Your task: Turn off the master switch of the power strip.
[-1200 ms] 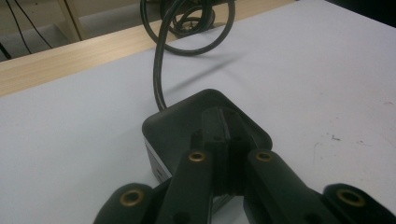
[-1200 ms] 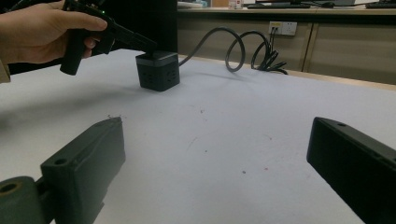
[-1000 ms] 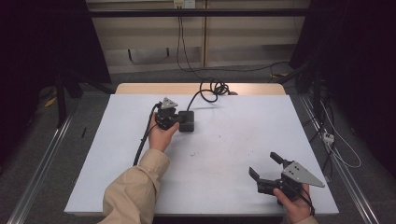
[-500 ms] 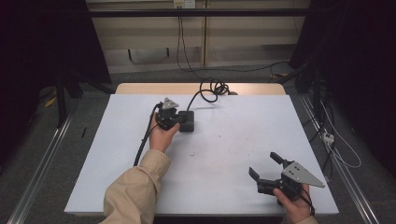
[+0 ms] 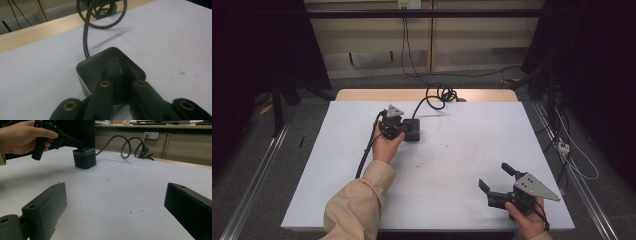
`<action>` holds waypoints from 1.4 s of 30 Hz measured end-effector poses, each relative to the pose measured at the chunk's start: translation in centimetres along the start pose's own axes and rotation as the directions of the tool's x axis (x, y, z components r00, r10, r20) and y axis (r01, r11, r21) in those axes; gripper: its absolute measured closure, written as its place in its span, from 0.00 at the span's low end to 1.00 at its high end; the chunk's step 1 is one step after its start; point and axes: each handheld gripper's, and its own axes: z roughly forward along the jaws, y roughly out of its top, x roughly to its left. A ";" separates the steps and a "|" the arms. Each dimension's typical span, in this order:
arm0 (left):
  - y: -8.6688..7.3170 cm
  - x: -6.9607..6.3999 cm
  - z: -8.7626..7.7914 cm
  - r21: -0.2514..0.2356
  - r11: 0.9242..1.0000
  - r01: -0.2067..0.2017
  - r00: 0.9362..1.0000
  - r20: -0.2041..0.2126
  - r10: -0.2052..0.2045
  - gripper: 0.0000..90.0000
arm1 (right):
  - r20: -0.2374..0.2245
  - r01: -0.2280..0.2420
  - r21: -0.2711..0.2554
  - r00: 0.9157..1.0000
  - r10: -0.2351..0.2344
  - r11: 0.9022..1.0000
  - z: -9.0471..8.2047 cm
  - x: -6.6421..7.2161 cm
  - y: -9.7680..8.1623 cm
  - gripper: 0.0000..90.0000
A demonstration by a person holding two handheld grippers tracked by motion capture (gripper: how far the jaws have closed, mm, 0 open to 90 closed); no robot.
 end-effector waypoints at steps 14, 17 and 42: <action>0.0 -0.2 0.1 0.004 1.000 0.014 1.000 -0.012 -0.014 1.00 | 0.002 0.001 -0.003 1.000 -0.001 1.000 0.0 -0.1 0.0 0.04; 0.0 0.0 0.1 0.003 1.000 0.015 1.000 -0.007 -0.015 1.00 | 0.002 0.000 -0.004 1.000 0.000 1.000 0.0 0.0 0.0 0.04; 0.0 -0.2 0.1 -0.001 1.000 0.030 0.999 -0.014 -0.030 1.00 | 0.001 0.001 -0.001 1.000 -0.001 1.000 0.0 0.0 0.0 0.04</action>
